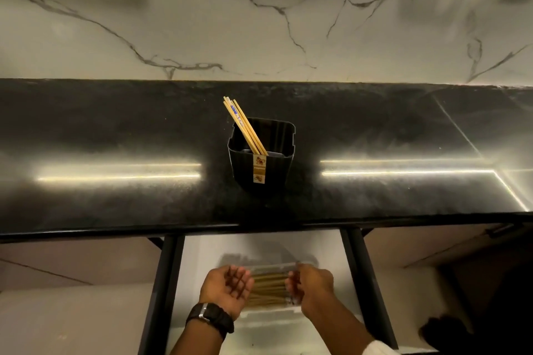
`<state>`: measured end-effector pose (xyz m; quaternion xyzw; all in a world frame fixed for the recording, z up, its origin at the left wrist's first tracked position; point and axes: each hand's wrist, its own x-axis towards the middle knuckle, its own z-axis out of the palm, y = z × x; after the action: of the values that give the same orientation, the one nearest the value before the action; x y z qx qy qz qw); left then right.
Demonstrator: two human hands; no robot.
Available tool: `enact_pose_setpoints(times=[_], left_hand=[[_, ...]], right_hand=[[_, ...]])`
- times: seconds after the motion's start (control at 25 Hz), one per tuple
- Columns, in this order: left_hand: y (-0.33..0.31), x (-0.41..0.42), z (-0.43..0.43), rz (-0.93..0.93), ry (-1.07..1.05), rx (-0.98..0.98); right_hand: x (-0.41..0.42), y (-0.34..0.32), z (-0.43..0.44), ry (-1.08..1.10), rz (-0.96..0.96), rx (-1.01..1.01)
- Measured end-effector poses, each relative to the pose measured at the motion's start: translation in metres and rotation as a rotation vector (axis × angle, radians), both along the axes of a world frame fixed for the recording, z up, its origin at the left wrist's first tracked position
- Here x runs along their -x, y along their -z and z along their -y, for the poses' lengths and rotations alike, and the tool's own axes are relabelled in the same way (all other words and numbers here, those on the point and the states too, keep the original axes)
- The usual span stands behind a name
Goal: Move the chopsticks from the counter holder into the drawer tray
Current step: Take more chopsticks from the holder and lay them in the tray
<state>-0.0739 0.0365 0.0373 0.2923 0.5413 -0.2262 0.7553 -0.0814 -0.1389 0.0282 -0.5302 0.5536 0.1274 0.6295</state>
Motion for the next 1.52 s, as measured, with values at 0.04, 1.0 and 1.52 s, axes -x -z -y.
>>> enact_pose_setpoints(times=[0.04,1.0,1.52], left_hand=[[-0.008,-0.006,0.0,0.046,-0.022,0.023],[-0.155,-0.139,-0.012,0.693,0.018,0.107],[-0.151,-0.137,-0.01,0.688,-0.004,0.096]], right_hand=[[-0.005,-0.012,-0.004,-0.055,0.044,0.147],[-0.3,-0.174,-0.068,-1.184,0.673,0.89],[-0.276,-0.202,-0.059,-1.038,0.917,1.053]])
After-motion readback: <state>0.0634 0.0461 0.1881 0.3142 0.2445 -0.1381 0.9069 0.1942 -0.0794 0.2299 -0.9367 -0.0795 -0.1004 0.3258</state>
